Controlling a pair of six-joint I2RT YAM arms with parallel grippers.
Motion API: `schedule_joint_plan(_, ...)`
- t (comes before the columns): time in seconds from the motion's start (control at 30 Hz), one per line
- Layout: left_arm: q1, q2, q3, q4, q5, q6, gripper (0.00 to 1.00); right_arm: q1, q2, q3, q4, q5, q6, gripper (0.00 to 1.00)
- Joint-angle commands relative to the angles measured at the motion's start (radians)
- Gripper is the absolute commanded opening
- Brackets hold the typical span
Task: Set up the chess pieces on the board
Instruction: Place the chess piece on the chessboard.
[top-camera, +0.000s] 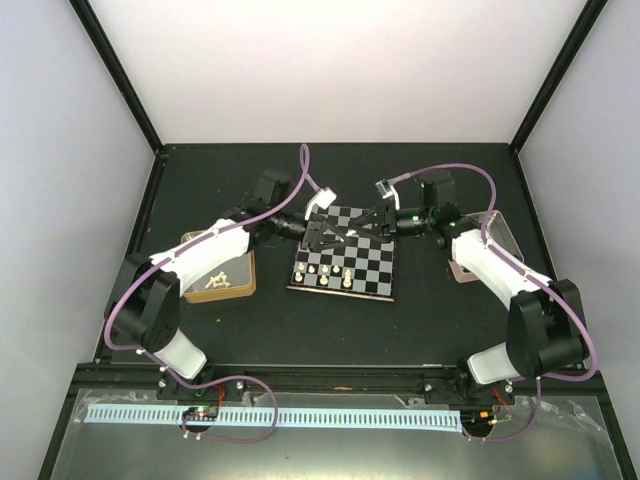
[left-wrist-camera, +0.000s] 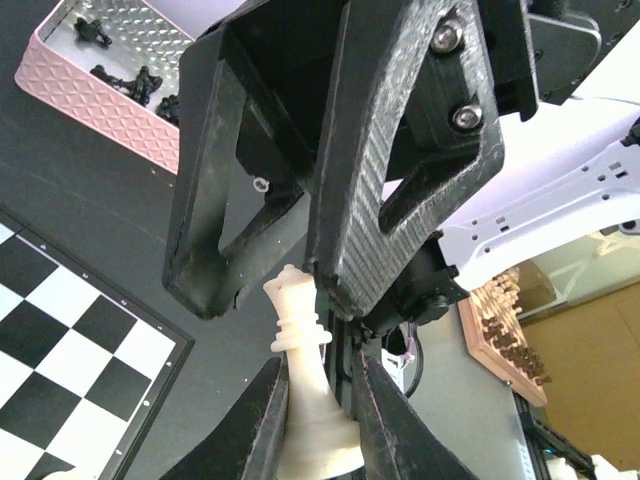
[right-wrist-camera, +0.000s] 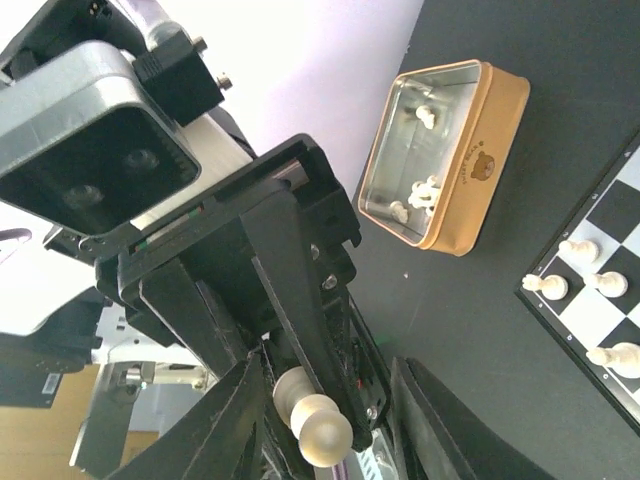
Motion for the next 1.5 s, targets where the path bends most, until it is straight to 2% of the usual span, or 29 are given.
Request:
schedule_joint_plan(0.0,0.007,0.002,0.052,0.037,0.054,0.010,0.02,0.002,-0.011,-0.014,0.064,-0.068,0.023,0.37)
schedule_joint_plan(0.17,0.008,0.000,0.051,0.037,0.050,0.007,0.02,0.009,-0.024,-0.017,0.076,-0.081,0.031,0.34)
schedule_joint_plan(0.33,0.008,-0.004,0.047,0.024,0.019,0.008,0.05,0.012,-0.031,-0.017,0.085,-0.077,0.041,0.13)
schedule_joint_plan(0.4,0.009,-0.011,0.047,0.007,-0.018,0.004,0.12,0.011,-0.038,-0.012,0.075,-0.060,0.035,0.09)
schedule_joint_plan(0.5,0.018,-0.038,0.033,-0.009,-0.107,-0.002,0.35,0.012,-0.042,0.014,-0.021,0.018,-0.032,0.06)
schedule_joint_plan(0.6,0.037,-0.107,-0.028,-0.012,-0.219,-0.013,0.55,0.026,-0.044,0.076,-0.211,0.217,-0.173,0.03)
schedule_joint_plan(0.7,0.059,-0.217,-0.118,-0.002,-0.375,-0.038,0.65,0.080,-0.040,0.120,-0.340,0.471,-0.299,0.03)
schedule_joint_plan(0.9,0.077,-0.530,-0.275,-0.054,-0.831,-0.100,0.70,0.295,-0.015,0.154,-0.458,0.939,-0.390,0.03)
schedule_joint_plan(1.07,0.080,-0.772,-0.403,-0.082,-1.174,-0.174,0.74,0.459,0.002,0.108,-0.459,1.199,-0.399,0.04)
schedule_joint_plan(1.13,0.081,-0.844,-0.433,-0.108,-1.236,-0.192,0.77,0.518,0.015,0.090,-0.448,1.287,-0.399,0.04)
schedule_joint_plan(1.27,0.082,-0.905,-0.449,-0.138,-1.249,-0.202,0.78,0.604,0.075,0.083,-0.410,1.394,-0.414,0.05)
schedule_joint_plan(1.47,0.084,-0.901,-0.447,-0.186,-1.289,-0.235,0.79,0.640,0.183,0.100,-0.394,1.439,-0.421,0.05)
